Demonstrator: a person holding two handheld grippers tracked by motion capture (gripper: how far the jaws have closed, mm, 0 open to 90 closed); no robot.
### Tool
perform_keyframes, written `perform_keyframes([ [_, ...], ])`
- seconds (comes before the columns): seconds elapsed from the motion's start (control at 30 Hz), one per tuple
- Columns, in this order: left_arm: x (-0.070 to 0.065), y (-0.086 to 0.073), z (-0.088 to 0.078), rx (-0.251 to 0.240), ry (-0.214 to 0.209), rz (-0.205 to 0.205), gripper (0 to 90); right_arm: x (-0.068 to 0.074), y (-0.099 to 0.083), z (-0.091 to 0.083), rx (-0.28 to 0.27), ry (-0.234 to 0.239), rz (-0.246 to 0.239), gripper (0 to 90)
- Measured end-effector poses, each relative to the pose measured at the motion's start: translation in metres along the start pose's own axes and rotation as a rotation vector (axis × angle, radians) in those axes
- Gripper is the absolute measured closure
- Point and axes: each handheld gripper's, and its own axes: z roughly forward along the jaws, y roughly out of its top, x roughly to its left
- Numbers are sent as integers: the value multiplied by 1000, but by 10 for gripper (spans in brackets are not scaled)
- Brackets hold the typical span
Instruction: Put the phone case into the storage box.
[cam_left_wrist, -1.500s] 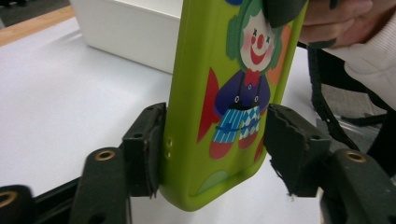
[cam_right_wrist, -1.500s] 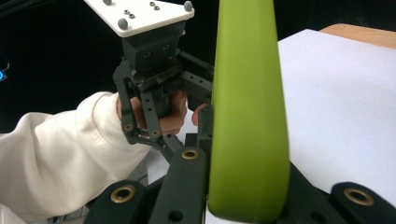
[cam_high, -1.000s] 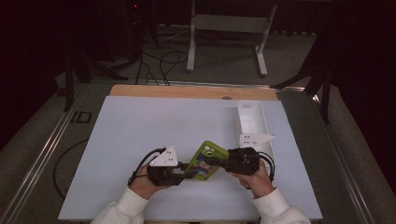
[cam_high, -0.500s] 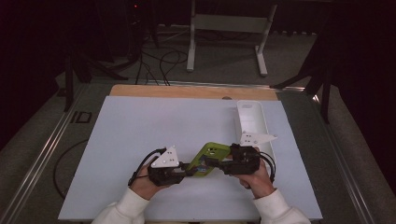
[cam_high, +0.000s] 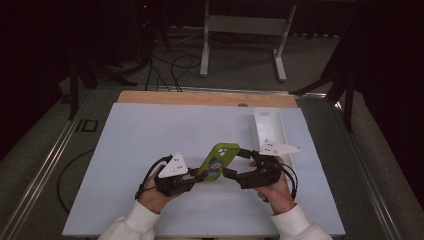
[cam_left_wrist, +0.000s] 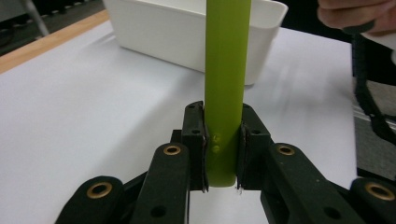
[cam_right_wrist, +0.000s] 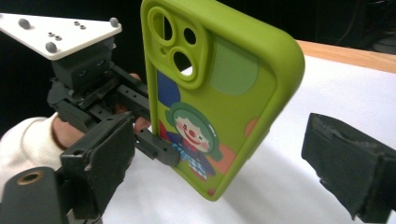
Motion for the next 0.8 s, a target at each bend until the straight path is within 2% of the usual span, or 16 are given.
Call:
perform_keyframes([
  [0.5,-4,4,-2,-10,86,-10,772,2,2,-1,-42,-67,13,80],
  [0.8,-9,5,0,-7,158,3,772,3,4,0,-51,-72,24,80],
])
